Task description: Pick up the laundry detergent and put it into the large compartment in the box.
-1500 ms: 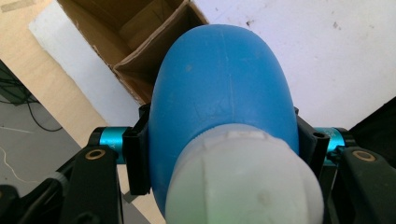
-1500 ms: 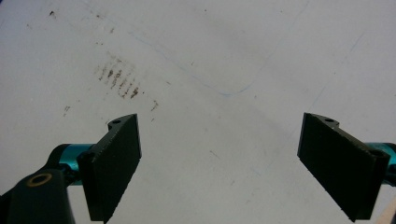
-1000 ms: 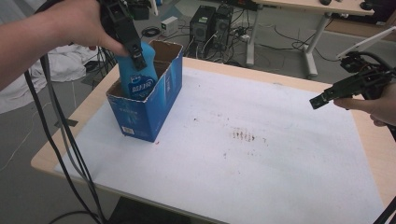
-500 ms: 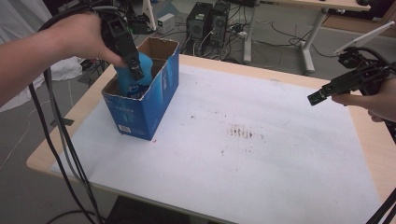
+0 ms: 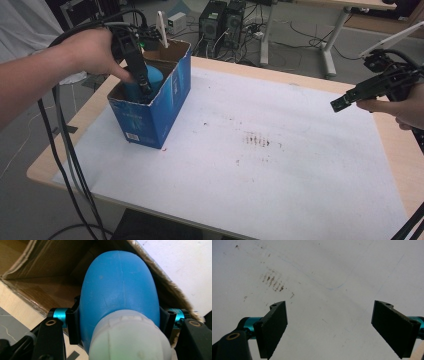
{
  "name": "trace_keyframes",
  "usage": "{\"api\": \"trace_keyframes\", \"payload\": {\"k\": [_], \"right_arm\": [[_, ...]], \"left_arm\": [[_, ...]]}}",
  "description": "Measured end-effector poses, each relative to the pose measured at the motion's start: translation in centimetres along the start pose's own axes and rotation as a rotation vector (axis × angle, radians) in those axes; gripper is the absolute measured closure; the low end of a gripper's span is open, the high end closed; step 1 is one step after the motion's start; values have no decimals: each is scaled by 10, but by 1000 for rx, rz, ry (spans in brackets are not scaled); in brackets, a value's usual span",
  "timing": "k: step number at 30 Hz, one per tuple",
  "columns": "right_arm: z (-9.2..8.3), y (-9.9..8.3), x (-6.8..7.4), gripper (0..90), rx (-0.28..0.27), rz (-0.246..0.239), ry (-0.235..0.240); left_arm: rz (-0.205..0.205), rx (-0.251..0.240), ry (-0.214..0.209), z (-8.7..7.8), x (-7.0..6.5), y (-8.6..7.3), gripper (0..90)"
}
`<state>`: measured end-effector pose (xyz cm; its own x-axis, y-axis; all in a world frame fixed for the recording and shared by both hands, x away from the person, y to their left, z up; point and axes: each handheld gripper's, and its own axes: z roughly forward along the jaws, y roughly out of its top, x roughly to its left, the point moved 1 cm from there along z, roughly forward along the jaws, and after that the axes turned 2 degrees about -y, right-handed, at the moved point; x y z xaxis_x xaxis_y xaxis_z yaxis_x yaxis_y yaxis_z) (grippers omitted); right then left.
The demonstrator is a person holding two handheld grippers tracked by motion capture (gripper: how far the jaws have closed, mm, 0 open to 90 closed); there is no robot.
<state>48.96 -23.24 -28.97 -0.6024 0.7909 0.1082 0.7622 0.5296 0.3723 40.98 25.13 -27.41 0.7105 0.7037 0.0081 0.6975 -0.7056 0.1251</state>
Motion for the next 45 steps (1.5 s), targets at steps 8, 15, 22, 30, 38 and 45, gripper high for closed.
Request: {"api": "trace_keyframes", "payload": {"k": [8,15,22,30,38,45], "right_arm": [[1,1,2,127,1,-6,4],[1,1,2,127,-1,-7,3],[1,0,2,127,3,-9,1],[1,0,3,127,3,-15,2],[0,-1,2,127,2,-9,2],[-1,-1,2,127,0,-7,3]], "left_arm": [[31,-3,1,10,0,-1,380],[57,2,11,16,-1,-1,379],[74,-10,9,19,-1,-1,378],[76,-7,10,19,0,-1,376],[77,-6,16,19,-1,-1,375],[74,0,18,20,-1,0,352]]}}
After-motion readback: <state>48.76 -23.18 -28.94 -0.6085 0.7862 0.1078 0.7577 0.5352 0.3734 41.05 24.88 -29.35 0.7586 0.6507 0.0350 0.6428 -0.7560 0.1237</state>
